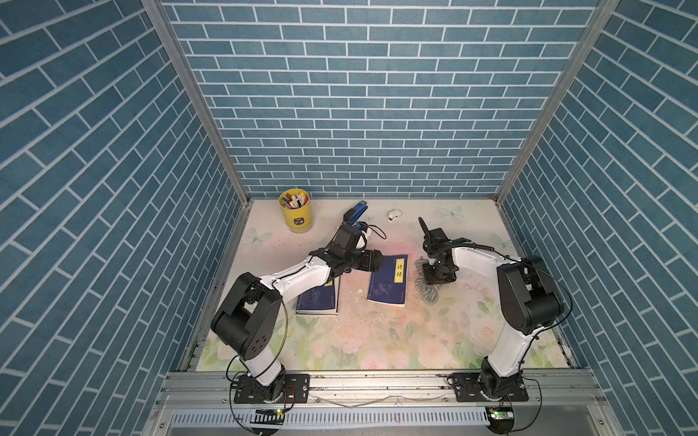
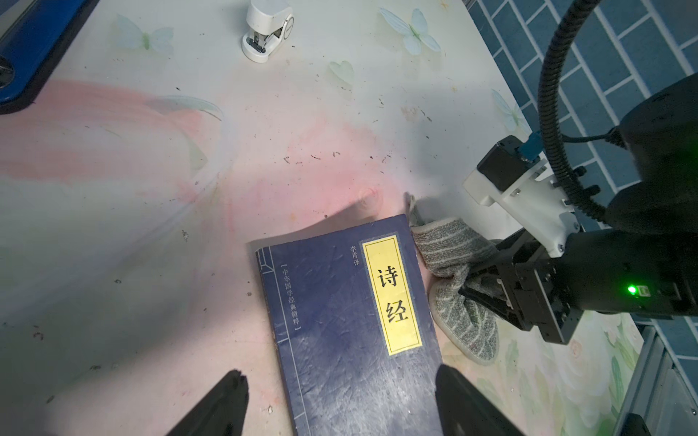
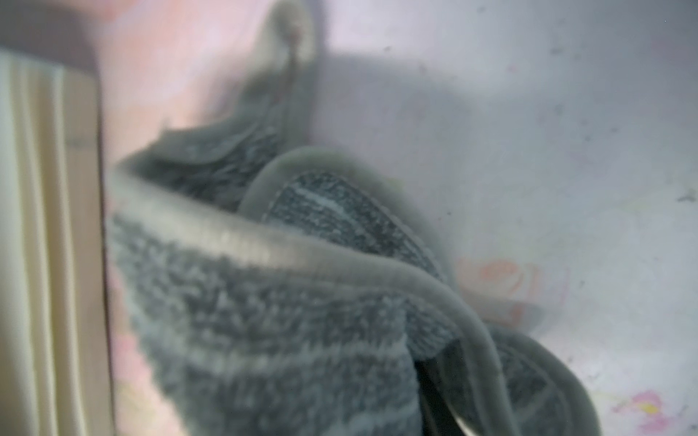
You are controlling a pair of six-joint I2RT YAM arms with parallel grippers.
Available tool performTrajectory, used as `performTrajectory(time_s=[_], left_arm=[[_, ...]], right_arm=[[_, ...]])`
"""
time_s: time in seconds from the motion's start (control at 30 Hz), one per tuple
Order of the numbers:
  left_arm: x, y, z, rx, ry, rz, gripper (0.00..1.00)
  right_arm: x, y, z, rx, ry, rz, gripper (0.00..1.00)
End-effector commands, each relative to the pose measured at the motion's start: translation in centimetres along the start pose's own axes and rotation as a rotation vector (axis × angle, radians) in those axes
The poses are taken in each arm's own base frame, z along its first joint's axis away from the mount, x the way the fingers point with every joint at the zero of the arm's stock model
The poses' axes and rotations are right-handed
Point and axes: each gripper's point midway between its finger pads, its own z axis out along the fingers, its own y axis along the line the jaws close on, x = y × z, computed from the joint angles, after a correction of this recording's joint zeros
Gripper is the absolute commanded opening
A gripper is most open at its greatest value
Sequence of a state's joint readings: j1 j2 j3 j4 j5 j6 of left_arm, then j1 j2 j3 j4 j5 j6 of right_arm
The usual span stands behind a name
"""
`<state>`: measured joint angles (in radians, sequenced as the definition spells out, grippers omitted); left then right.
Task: Wipe the cover of the book
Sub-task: Pick up the cleaning item at the center of the board, then wipe the dirt from the cover of the book.
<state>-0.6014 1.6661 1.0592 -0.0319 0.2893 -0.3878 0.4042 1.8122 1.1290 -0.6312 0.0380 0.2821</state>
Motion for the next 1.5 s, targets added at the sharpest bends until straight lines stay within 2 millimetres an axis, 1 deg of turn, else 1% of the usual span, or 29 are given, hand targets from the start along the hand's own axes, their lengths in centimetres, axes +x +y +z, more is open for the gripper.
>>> performTrajectory(time_s=[0.0,0.07,0.17,0.27,0.3,0.47,0.57,0.63,0.7,0.77,0.83,0.87,0.93,1.03,1.17,1.23,1.33,1.4,1.47], left_arm=[[0.1,0.3,-0.7,-0.012,-0.008,0.004,0.83],[0.1,0.4,-0.6,-0.012,-0.006,0.003,0.83],[-0.1,0.4,-0.8,-0.014,-0.013,0.003,0.83],[-0.4,0.4,-1.0,-0.02,-0.022,0.006,0.83],[-0.5,0.4,-1.1,-0.022,-0.025,0.005,0.83],[-1.2,0.8,-2.0,-0.032,-0.05,0.002,0.83],[-1.6,0.8,-2.7,-0.034,-0.065,0.002,0.83],[-2.1,1.0,-3.4,-0.039,-0.083,-0.001,0.84],[-2.5,1.3,-4.1,-0.05,-0.104,-0.009,0.84],[-2.9,1.7,-4.8,-0.069,-0.126,-0.018,0.84],[-3.3,2.3,-5.6,-0.099,-0.152,-0.031,0.87],[-3.4,2.6,-5.9,-0.11,-0.162,-0.035,0.88],[-3.5,3.2,-6.6,-0.131,-0.183,-0.048,0.91],[-3.4,3.9,-7.6,-0.147,-0.206,-0.065,0.95],[-2.9,5.3,-8.5,-0.171,-0.22,-0.087,0.98],[-2.5,6.1,-8.9,-0.181,-0.22,-0.103,0.98],[-2.3,6.9,-9.6,-0.195,-0.235,-0.117,0.98],[-2.3,7.3,-10.1,-0.199,-0.249,-0.125,0.98],[-2.4,7.8,-10.5,-0.205,-0.263,-0.131,0.98]], right_arm=[[1.6,-1.1,1.9,0.057,0.075,0.002,0.28],[1.1,-1.1,1.6,0.056,0.055,0.003,0.24],[0.1,-0.9,0.5,0.039,0.0,0.007,0.16],[-1.1,-0.4,-1.2,0.009,-0.069,0.007,0.03],[-1.6,-0.3,-1.9,0.003,-0.09,0.008,0.0],[-3.2,0.5,-5.1,-0.047,-0.182,0.007,0.0],[-4.1,1.7,-7.2,-0.105,-0.242,-0.006,0.0],[-4.6,2.9,-8.4,-0.149,-0.274,-0.028,0.0],[-5.1,4.2,-9.1,-0.176,-0.288,-0.058,0.0],[-5.5,5.8,-9.5,-0.196,-0.293,-0.098,0.0],[-6.0,7.7,-9.7,-0.223,-0.299,-0.141,0.0],[-6.2,8.5,-9.6,-0.23,-0.299,-0.159,0.0],[-6.6,10.8,-9.4,-0.285,-0.292,-0.194,0.0],[-7.4,13.0,-7.9,-0.331,-0.27,-0.215,0.0],[-8.3,13.6,-5.0,-0.324,-0.222,-0.204,0.0],[-8.3,13.5,-3.3,-0.304,-0.188,-0.195,0.0],[-7.8,12.9,-1.4,-0.268,-0.138,-0.179,0.0],[-7.2,12.6,-0.8,-0.255,-0.113,-0.171,0.0],[-6.2,12.3,-0.3,-0.25,-0.086,-0.163,0.0]])
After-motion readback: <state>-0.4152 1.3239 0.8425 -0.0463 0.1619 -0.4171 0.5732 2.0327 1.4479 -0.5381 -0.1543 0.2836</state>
